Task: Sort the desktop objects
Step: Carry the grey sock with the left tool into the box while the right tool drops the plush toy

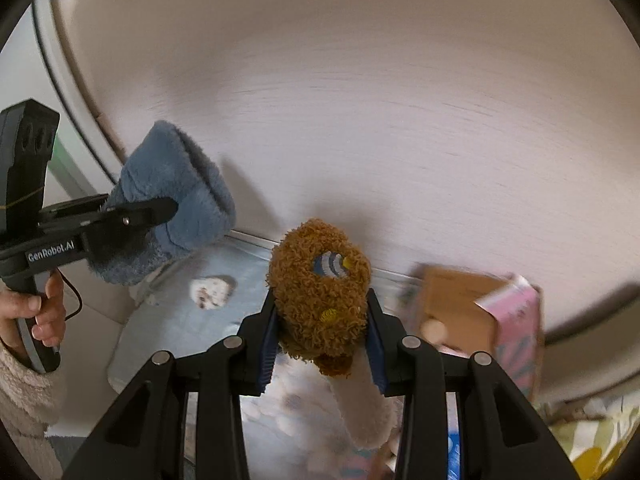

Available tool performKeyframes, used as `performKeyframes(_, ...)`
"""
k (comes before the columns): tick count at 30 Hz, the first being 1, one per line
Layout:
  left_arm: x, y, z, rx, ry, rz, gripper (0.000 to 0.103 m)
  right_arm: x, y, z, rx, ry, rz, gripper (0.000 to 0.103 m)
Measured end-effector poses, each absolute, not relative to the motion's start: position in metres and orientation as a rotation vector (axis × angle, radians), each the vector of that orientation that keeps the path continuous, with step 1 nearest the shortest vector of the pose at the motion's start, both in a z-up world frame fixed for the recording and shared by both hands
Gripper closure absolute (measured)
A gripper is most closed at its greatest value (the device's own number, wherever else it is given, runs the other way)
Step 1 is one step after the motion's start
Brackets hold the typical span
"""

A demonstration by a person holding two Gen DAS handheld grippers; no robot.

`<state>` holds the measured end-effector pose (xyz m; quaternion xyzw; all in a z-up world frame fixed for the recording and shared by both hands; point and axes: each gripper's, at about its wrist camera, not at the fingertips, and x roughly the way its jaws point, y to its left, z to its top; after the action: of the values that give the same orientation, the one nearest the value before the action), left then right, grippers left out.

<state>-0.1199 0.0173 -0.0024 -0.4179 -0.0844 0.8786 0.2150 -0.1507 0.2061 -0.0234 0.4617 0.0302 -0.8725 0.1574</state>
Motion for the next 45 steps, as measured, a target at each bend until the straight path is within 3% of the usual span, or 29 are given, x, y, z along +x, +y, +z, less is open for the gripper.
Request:
performKeyframes(9,-0.145,0.134,-0.007,-1.135,-0.191,2.243,0.077,-0.116,0.29,-0.042,1.424,-0.022,-2.627,0.068)
performKeyframes(20,-0.155,0.238,-0.081,-1.215,-0.016,2.092,0.076,-0.099,0.312,-0.111,1.578,-0.204,-2.64,0.068)
performKeyframes(27,-0.15,0.259,-0.102,-1.225,0.064,2.063,0.076,-0.089,0.32,-0.132,1.621,-0.269,-2.636,0.068)
performKeyframes(42,-0.152,0.277,-0.11,-1.222,0.122,2.071,0.076,-0.081,0.318,-0.121,1.629,-0.276,-2.628,0.068)
performKeyframes(45,-0.152,0.276,-0.109,-1.223,0.143,2.088,0.072,-0.082,0.316,-0.122,1.65,-0.251,-2.644,0.062)
